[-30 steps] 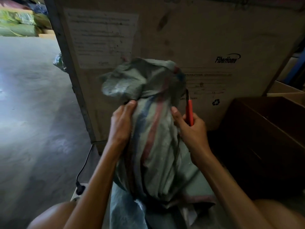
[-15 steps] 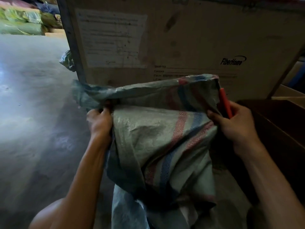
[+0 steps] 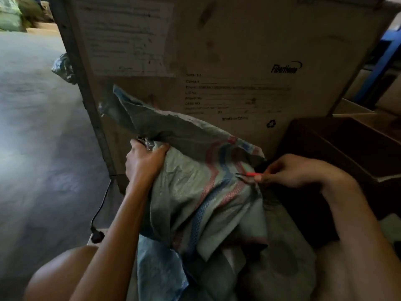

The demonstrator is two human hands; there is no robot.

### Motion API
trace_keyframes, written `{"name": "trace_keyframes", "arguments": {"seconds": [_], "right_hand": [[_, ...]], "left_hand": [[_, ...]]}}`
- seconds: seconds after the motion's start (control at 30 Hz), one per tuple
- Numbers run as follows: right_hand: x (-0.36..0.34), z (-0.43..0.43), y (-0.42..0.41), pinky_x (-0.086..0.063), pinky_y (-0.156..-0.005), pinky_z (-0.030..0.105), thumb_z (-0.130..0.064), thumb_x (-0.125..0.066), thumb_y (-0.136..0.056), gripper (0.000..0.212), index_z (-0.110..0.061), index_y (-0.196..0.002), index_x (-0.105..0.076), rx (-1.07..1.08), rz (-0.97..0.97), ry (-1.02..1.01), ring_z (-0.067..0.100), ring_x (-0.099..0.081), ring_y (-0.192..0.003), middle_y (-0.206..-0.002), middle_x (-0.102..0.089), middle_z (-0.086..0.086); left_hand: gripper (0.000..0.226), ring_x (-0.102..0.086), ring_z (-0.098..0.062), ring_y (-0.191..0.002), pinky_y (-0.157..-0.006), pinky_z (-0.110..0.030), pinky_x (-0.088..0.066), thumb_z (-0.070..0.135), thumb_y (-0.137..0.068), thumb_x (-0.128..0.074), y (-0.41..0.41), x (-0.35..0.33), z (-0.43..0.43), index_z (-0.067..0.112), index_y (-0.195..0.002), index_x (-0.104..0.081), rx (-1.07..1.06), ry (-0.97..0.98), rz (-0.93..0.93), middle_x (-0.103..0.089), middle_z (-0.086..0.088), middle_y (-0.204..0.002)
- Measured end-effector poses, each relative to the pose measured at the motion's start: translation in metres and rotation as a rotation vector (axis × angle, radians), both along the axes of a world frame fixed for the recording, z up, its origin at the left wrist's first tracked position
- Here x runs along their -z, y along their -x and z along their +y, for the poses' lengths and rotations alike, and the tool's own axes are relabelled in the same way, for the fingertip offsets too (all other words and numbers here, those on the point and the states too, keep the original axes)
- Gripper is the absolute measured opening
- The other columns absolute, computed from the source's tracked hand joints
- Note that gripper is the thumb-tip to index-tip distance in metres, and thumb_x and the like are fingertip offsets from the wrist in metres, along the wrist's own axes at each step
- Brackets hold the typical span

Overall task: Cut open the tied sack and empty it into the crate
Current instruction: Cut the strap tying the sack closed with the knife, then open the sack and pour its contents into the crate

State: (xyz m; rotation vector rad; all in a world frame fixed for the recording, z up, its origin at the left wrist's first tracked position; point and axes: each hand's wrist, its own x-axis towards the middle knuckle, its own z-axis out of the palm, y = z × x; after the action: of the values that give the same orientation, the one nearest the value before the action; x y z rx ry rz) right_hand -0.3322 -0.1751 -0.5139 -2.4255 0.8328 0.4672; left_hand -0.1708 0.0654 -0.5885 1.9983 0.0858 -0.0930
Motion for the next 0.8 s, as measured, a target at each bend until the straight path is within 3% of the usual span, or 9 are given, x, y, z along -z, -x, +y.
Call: {"name": "trace_keyframes", "arguments": {"seconds": [0.13,0.23,0.3,0.4,0.5,0.63,0.8], "right_hand": [[-0.009,-0.005,0.025,-0.044,-0.054,0.022,-0.046,-0.067,-0.088,0.022,-0.025,-0.091,-0.073,0.086,-0.197,0.044,0.008,-0.061,-0.072,-0.086,-0.073,-0.004],[0.017,-0.018,0.037,-0.052,-0.062,0.031,-0.044,-0.066,-0.090,0.026,-0.021,-0.101,-0.066,0.319,-0.377,0.136,0.020,-0.068,-0.073,-0.090,-0.073,0.005],[0.056,-0.032,0.041,-0.054,-0.069,0.035,-0.046,-0.064,-0.090,0.034,-0.017,-0.107,-0.067,0.476,-0.411,0.233,0.030,-0.070,-0.087,-0.097,-0.072,0.012],[0.147,-0.041,0.063,-0.052,-0.081,0.037,-0.053,-0.057,-0.091,0.049,-0.012,-0.116,-0.068,0.640,-0.264,0.364,0.036,-0.066,-0.109,-0.117,-0.069,0.018],[0.240,-0.020,0.101,-0.054,-0.092,0.042,-0.051,-0.041,-0.098,0.056,-0.006,-0.119,-0.067,0.671,-0.072,0.282,0.038,-0.065,-0.113,-0.123,-0.068,0.021],[0.315,0.022,0.141,-0.050,-0.096,0.039,-0.051,-0.057,-0.091,0.053,-0.011,-0.124,-0.063,0.689,0.095,0.179,0.034,-0.063,-0.120,-0.128,-0.065,0.015],[0.340,0.032,0.137,-0.049,-0.096,0.039,-0.051,-0.065,-0.085,0.059,-0.010,-0.126,-0.057,0.736,0.059,0.117,0.035,-0.058,-0.124,-0.131,-0.060,0.017]], "left_hand": [[0.087,-0.050,-0.041,-0.133,-0.112,-0.049,-0.042,0.054,-0.086,-0.068,0.004,0.019,-0.011,0.008,-0.151,-0.034,0.063,-0.078,0.016,-0.050,-0.019,-0.147],[0.084,-0.050,-0.042,-0.133,-0.113,-0.051,-0.042,0.054,-0.083,-0.069,0.010,0.027,-0.027,0.010,-0.147,-0.038,0.148,-0.065,0.023,-0.050,-0.020,-0.148],[0.079,-0.050,-0.042,-0.134,-0.111,-0.048,-0.041,0.053,-0.084,-0.068,0.017,0.029,-0.037,0.011,-0.145,-0.039,0.193,-0.083,-0.008,-0.051,-0.020,-0.148],[0.078,-0.050,-0.042,-0.134,-0.109,-0.046,-0.041,0.051,-0.087,-0.066,0.028,0.030,-0.047,0.012,-0.148,-0.037,0.253,-0.128,-0.083,-0.051,-0.021,-0.148],[0.069,-0.051,-0.043,-0.132,-0.106,-0.046,-0.042,0.051,-0.089,-0.063,0.037,0.032,-0.051,0.013,-0.143,-0.041,0.308,-0.190,-0.131,-0.054,-0.022,-0.146],[0.064,-0.051,-0.044,-0.131,-0.103,-0.046,-0.042,0.058,-0.092,-0.055,0.043,0.035,-0.051,0.018,-0.141,-0.044,0.342,-0.268,-0.179,-0.055,-0.022,-0.145],[0.063,-0.055,-0.043,-0.127,-0.098,-0.046,-0.045,0.066,-0.090,-0.050,0.047,0.038,-0.053,0.024,-0.136,-0.049,0.336,-0.322,-0.223,-0.059,-0.021,-0.140]]}}
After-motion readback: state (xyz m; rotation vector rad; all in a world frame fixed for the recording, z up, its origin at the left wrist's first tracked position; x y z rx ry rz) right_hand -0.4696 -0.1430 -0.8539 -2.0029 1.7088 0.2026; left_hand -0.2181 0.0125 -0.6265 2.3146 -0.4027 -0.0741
